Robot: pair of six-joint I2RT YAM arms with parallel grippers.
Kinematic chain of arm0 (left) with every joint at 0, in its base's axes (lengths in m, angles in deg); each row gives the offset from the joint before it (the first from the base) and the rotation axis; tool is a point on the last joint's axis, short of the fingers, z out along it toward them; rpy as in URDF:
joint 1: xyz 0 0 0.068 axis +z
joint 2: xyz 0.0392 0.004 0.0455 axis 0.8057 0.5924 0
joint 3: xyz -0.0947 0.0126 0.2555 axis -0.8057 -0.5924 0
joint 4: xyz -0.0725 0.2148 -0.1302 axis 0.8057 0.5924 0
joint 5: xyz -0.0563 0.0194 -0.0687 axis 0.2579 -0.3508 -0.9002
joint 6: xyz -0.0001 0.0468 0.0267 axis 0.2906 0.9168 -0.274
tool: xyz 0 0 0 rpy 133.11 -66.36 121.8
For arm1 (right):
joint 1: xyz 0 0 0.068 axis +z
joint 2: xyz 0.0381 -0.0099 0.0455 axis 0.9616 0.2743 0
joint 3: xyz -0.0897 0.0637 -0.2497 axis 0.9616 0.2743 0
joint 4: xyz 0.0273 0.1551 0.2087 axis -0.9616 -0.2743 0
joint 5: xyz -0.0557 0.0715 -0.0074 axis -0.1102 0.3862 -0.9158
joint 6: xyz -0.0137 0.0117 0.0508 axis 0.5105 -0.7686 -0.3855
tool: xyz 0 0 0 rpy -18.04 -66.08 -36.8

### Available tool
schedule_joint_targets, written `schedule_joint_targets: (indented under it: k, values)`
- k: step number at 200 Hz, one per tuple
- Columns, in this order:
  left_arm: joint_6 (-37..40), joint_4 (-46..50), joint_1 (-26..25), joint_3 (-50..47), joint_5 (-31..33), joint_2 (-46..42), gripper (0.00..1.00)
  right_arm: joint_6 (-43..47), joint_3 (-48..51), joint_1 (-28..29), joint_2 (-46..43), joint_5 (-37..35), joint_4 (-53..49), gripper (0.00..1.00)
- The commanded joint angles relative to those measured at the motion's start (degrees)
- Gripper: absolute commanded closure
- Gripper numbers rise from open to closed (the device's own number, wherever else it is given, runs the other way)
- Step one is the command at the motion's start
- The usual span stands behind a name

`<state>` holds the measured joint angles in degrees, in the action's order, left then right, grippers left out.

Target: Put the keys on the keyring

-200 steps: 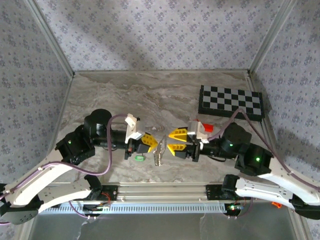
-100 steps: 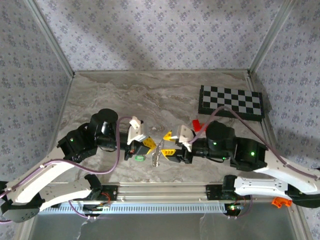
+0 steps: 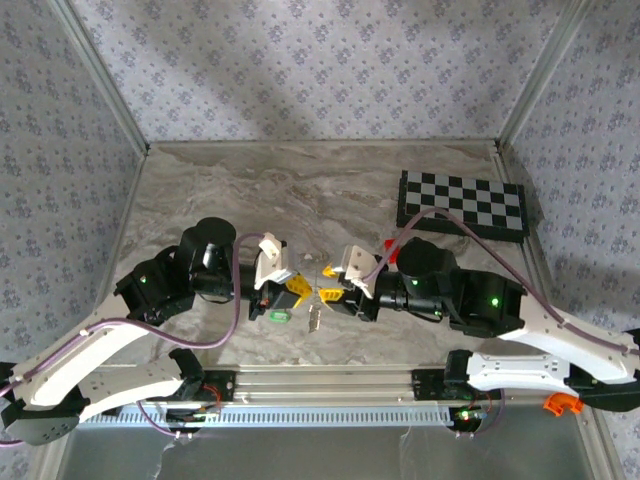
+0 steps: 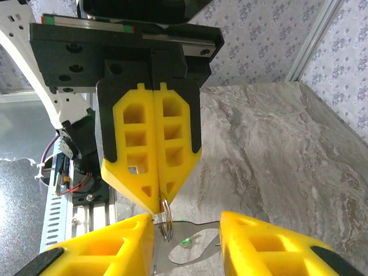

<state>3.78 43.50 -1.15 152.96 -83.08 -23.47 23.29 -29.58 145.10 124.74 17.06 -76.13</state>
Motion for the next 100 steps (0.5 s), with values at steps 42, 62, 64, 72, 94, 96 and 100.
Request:
schedule_joint_targets:
  k: [42,62,64,72,94,96,100]
  values:
    - [0.91,-0.29,-0.55,1.62,-0.28,0.25,1.00,0.36,-2.13,0.25,2.55,1.57,-1.21,0.73]
    - [0.95,-0.30,-0.63,1.60,-0.14,0.24,1.00,0.54,-1.94,0.23,2.60,1.77,-1.03,0.84]
    - [0.94,-0.29,-0.63,1.59,-0.10,0.25,1.00,0.57,-1.93,0.25,2.51,1.80,-1.00,0.86]
    - [1.05,-0.29,-0.69,1.64,-0.11,0.24,1.00,0.58,-1.72,0.25,2.32,1.67,-0.74,0.90]
    - [1.11,-0.44,-0.67,1.60,-0.01,0.34,1.00,0.58,-1.61,0.26,2.14,1.63,-0.79,1.00]
    - [1.11,-0.50,-0.64,1.61,-0.01,0.36,1.00,0.58,-1.61,0.26,2.17,1.57,-0.80,1.00]
    - [1.15,-0.47,-0.63,1.65,-0.04,0.31,1.00,0.58,-1.61,0.21,2.18,1.43,-0.81,1.00]
